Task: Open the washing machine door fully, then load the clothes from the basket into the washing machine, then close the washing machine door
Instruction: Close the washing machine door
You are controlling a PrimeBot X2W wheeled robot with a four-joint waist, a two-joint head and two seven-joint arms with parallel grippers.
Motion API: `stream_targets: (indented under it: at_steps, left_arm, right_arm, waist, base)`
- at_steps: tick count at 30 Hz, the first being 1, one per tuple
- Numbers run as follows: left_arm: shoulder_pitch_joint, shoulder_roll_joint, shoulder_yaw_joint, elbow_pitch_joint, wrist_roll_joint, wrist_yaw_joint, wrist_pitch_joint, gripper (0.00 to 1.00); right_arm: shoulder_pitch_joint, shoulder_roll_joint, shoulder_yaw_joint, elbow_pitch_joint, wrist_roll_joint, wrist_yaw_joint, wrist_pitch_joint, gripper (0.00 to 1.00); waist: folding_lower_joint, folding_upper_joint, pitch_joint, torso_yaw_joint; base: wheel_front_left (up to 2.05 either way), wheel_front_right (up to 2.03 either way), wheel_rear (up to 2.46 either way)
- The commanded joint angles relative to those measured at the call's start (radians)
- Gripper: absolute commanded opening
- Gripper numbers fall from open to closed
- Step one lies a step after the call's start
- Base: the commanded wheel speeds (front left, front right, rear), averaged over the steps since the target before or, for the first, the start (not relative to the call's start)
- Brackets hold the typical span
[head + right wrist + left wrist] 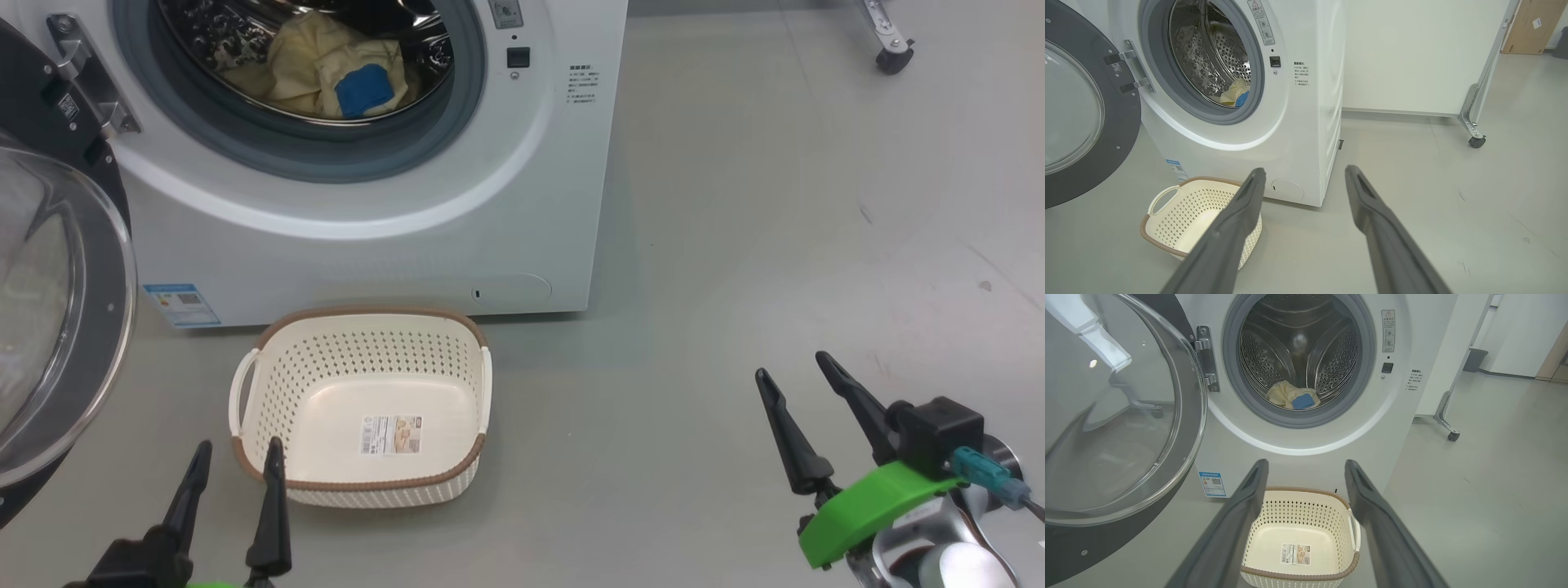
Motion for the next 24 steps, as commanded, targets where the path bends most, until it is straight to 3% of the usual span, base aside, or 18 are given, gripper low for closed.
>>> stream_targets:
  at_steps: [1, 11, 24]
  left_arm:
    - [-0.049, 0.025, 0.04, -0.032, 0.008, 0.166, -0.006, 1.0]
    - [-0.059, 0.027, 0.027, -0.025, 0.01, 0.162, -0.003, 1.0]
    - [-0.048, 0.025, 0.012, -0.014, 0.01, 0.17, 0.006, 1.0]
  right_arm:
    - [-0.025, -0.009, 0.015, -0.039, -0.006, -0.003, -0.004, 1.0]
    - [-0.016, -0.008, 0.001, -0.045, -0.009, -0.003, -0.003, 1.0]
    - [0.001, -0.006, 0.01, -0.038, -0.001, -0.003, -0.003, 1.0]
  waist:
    - [0.0, 0.0, -0.001, 0.002]
    - [0.0, 0.0, -0.005, 0.05]
    - [0.0, 0.0, -0.044, 0.249]
  base:
    - [0.0, 0.0, 0.0]
    - [0.0, 0.0, 0.0]
    - [0.0, 0.0, 0.0]
